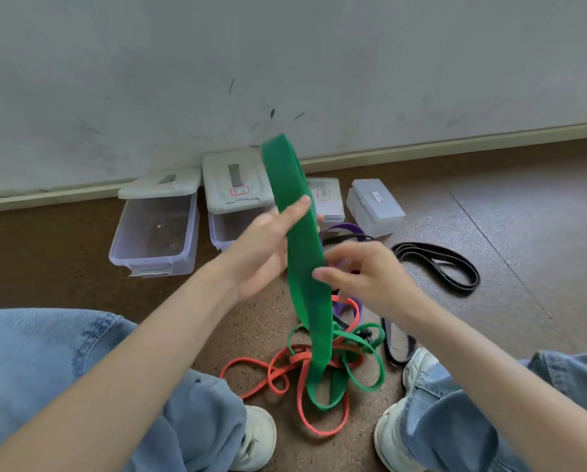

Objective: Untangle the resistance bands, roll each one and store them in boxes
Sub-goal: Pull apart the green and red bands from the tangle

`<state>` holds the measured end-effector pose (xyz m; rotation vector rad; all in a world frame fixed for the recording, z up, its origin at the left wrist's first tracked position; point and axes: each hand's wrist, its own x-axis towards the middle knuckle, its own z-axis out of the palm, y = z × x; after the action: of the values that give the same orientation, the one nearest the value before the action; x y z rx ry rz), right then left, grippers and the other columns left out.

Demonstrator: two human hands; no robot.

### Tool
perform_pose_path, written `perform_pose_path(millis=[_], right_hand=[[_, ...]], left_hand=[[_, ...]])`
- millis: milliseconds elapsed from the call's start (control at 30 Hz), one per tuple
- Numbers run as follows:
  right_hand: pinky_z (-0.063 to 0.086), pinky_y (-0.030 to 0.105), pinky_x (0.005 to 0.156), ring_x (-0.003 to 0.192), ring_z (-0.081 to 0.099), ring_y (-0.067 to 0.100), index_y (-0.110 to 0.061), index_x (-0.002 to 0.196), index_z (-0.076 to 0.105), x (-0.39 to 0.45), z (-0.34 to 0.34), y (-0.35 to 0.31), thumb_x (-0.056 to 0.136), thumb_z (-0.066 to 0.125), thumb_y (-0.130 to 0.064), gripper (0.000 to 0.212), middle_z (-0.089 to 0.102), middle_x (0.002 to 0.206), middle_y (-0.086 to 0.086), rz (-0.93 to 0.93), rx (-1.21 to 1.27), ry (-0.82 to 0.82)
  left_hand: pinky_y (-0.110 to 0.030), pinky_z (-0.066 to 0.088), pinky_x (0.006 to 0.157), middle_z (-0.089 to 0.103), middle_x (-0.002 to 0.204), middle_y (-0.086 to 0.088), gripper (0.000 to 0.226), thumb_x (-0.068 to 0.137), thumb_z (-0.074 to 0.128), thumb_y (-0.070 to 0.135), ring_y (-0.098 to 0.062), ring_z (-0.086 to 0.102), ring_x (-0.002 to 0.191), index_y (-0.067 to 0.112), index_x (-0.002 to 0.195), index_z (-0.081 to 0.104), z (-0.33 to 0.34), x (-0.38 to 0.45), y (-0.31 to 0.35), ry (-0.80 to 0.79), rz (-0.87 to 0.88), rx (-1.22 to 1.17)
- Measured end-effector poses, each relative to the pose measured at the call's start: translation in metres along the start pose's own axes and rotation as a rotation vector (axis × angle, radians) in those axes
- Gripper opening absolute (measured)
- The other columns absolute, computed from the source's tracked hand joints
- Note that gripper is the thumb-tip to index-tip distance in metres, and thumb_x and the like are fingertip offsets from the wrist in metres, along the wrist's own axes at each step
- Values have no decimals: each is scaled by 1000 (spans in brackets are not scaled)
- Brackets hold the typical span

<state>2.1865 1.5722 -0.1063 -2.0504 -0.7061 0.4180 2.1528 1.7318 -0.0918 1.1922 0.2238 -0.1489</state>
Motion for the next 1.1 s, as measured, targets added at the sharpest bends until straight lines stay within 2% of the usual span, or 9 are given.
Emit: perform_pose_path(millis=[100, 267, 467, 533, 633, 700, 833, 967, 1100], right_hand=[[57, 29, 59, 57, 63, 13, -11, 83, 65, 5, -15, -14, 87, 62, -10, 6, 65, 68, -3, 64, 427, 118], [52, 18, 53, 53, 54, 6, -6, 83, 61, 6, -41, -20, 91, 57, -13, 11, 58, 63, -1, 112, 918, 280], [47, 22, 45, 46, 53, 7, -11, 75, 59, 1, -47, -5, 85, 65, -27, 20, 57, 64, 2, 261, 247, 248], [53, 25, 63, 69, 61, 5, -18, 93, 57, 1, -47, -12, 77, 73, -23, 24, 60, 90, -3, 91, 218, 251], [35, 24, 102, 124, 36, 5, -37, 134, 30, 0, -44, -12, 66, 79, -34, 84, 35, 136, -15, -117, -207, -125], [27, 27, 107, 131, 27, 8, -35, 141, 24, -4, -32, -6, 69, 78, -31, 90, 34, 141, -16, -113, -368, -323], [30, 18, 101, 127, 37, 11, -22, 133, 36, -3, -17, 2, 69, 79, -18, 77, 44, 131, -8, -142, -294, -130], [42, 23, 91, 106, 52, 8, -22, 121, 51, -4, -15, 2, 70, 72, -14, 56, 58, 116, -9, -226, -389, -241], [54, 32, 73, 77, 62, 19, -20, 93, 61, -6, -16, -4, 67, 71, -12, 29, 66, 83, -1, -118, -206, -62]], left_hand=[[-20, 49, 91, 67, 115, 9, 32, 85, 63, 34, -9, 61, 110, 28, 116, 57, 0, -8, -24, -252, -58, 275], [-29, 51, 80, 67, 106, -13, 36, 79, 72, 4, -16, 62, 89, 4, 110, 55, 7, -5, -44, 33, 31, 614], [-17, 52, 61, 72, 82, 7, 34, 74, 73, 27, -6, 68, 74, 20, 104, 58, 2, -14, 35, -41, 291, 424], [-21, 55, 63, 74, 87, 5, 42, 64, 83, 29, -10, 71, 78, 26, 99, 60, 2, -17, 43, -99, 176, 584], [-34, 56, 76, 71, 92, -3, 45, 64, 82, 37, -17, 68, 83, 15, 98, 62, 5, -17, 28, -241, -57, 1115], [-44, 54, 80, 70, 93, -8, 44, 68, 80, 35, -21, 67, 84, 9, 99, 62, 2, -16, 21, -322, -105, 1180], [-32, 58, 75, 73, 92, -3, 28, 73, 79, 22, -15, 71, 81, 17, 96, 64, -9, -18, 19, -460, -212, 998], [-15, 50, 62, 69, 81, 10, 20, 75, 76, 22, -2, 66, 72, 24, 88, 62, -13, -11, 6, -519, -195, 1072], [-22, 46, 68, 60, 76, 14, 22, 70, 71, 18, -5, 58, 74, 32, 79, 57, -23, -1, -22, -307, -36, 1065]])
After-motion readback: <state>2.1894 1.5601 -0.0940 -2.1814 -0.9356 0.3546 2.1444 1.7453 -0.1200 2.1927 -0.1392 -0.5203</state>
